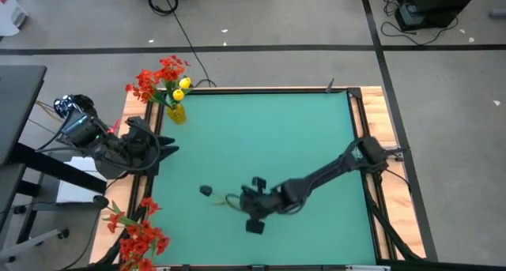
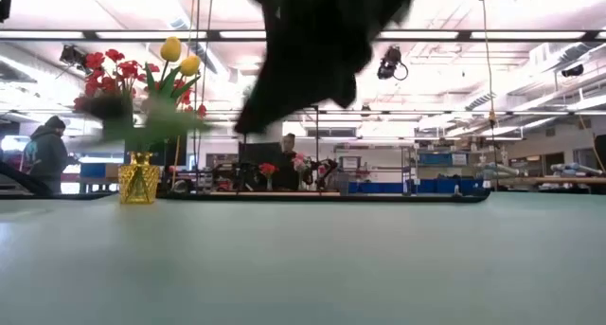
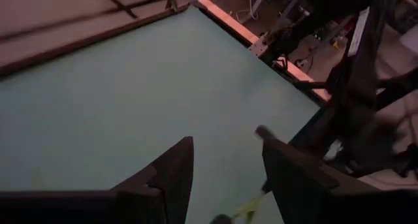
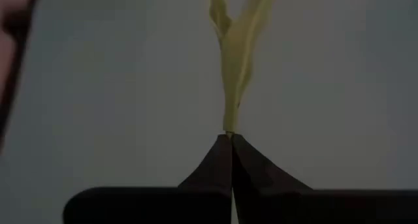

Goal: Sort flowers into vase by color
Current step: Put the black flower into the transparent vase

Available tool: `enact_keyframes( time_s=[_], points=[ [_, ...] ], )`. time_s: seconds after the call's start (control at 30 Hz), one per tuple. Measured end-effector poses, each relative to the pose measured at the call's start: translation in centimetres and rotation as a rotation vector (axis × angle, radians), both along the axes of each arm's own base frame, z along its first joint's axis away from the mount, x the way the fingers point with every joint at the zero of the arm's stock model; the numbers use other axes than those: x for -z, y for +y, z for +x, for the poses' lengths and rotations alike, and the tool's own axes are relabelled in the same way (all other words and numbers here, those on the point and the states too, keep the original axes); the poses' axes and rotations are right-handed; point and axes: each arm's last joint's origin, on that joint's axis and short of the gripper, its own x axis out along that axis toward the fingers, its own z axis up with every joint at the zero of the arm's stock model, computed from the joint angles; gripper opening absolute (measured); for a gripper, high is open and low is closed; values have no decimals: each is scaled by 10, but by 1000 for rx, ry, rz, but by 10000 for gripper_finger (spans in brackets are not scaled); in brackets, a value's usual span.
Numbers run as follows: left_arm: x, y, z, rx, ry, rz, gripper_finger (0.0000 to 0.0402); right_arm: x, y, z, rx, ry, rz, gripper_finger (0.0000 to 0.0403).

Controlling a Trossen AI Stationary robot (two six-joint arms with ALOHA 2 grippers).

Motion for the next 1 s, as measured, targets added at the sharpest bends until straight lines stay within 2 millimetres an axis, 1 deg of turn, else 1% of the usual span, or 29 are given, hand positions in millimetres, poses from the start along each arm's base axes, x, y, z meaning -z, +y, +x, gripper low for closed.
enact_keyframes(
  time_s=[0.13,0.33,0.47,0.57,0.67,0.83,1.0],
  points=[
    [-1,2,3,-8,-1,51,188,-33,-31,5,48,-84,-11,3],
    [-2,5,5,-36,-2,54,188,-91,-78,9,133,-301,-6,2],
    [-2,8,6,-65,-6,51,188,-117,-110,8,191,-393,-9,1],
    [-2,11,7,-99,-10,46,188,-139,-135,5,249,-498,-1,1],
    [-4,13,11,-143,-30,46,188,-154,-154,4,252,-581,-21,1],
    [-11,15,24,-142,-66,96,188,-170,-176,4,195,-706,12,0],
    [-25,20,37,-56,-123,140,188,-181,-187,6,132,-829,13,0]
  ],
)
